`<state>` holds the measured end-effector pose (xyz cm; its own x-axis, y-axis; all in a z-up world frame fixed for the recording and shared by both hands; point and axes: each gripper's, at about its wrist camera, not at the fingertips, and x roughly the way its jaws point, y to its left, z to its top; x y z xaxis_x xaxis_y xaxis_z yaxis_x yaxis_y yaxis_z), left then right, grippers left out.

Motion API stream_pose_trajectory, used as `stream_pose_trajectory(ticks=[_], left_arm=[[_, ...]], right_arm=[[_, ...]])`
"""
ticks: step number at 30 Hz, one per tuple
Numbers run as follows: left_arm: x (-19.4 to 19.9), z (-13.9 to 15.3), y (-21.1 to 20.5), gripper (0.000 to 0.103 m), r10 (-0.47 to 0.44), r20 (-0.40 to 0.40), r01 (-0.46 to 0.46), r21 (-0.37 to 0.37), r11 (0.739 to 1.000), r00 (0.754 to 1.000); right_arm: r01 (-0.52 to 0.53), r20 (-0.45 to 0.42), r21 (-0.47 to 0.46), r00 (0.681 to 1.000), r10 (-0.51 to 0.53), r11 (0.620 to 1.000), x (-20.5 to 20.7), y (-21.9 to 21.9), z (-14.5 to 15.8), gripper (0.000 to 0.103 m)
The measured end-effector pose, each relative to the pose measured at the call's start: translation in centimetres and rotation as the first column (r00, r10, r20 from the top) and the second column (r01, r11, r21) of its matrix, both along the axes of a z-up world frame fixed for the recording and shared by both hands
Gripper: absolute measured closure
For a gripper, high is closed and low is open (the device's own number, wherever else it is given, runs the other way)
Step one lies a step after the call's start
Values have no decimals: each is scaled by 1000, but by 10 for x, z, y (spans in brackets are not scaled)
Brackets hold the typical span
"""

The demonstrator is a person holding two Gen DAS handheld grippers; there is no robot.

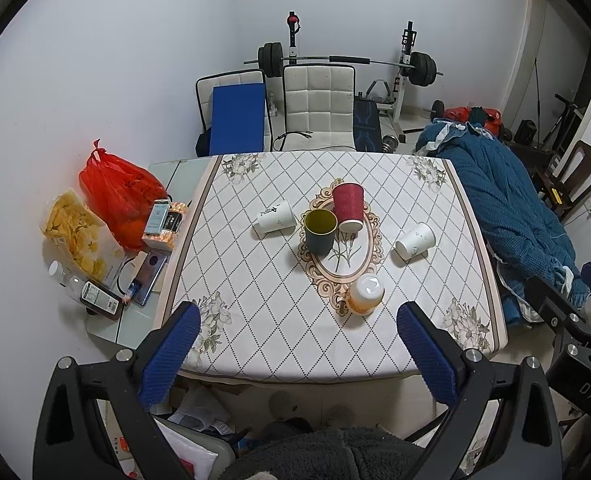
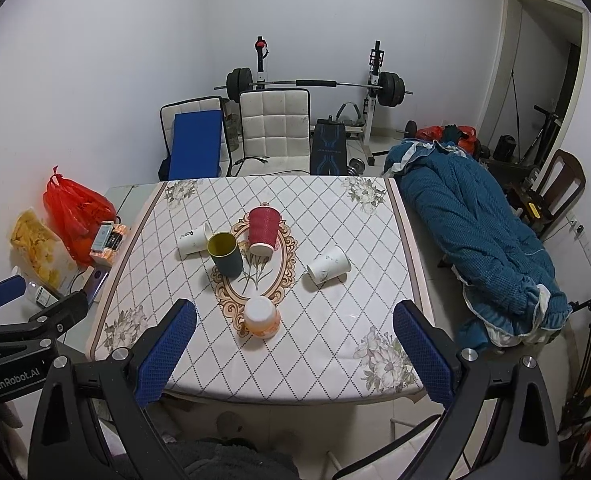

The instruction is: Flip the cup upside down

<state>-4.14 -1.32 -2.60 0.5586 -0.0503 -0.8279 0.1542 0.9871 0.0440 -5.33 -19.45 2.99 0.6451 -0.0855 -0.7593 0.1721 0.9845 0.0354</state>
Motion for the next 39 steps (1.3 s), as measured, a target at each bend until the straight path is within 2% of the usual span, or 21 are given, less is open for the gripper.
stream_pose_trajectory(ticks=[39], left_arm=[[-3, -1, 10, 2, 10, -1, -10, -10, 1000, 1000]], right_arm=[[-5, -6, -11, 1000, 4, 1000, 0, 14, -2, 2]])
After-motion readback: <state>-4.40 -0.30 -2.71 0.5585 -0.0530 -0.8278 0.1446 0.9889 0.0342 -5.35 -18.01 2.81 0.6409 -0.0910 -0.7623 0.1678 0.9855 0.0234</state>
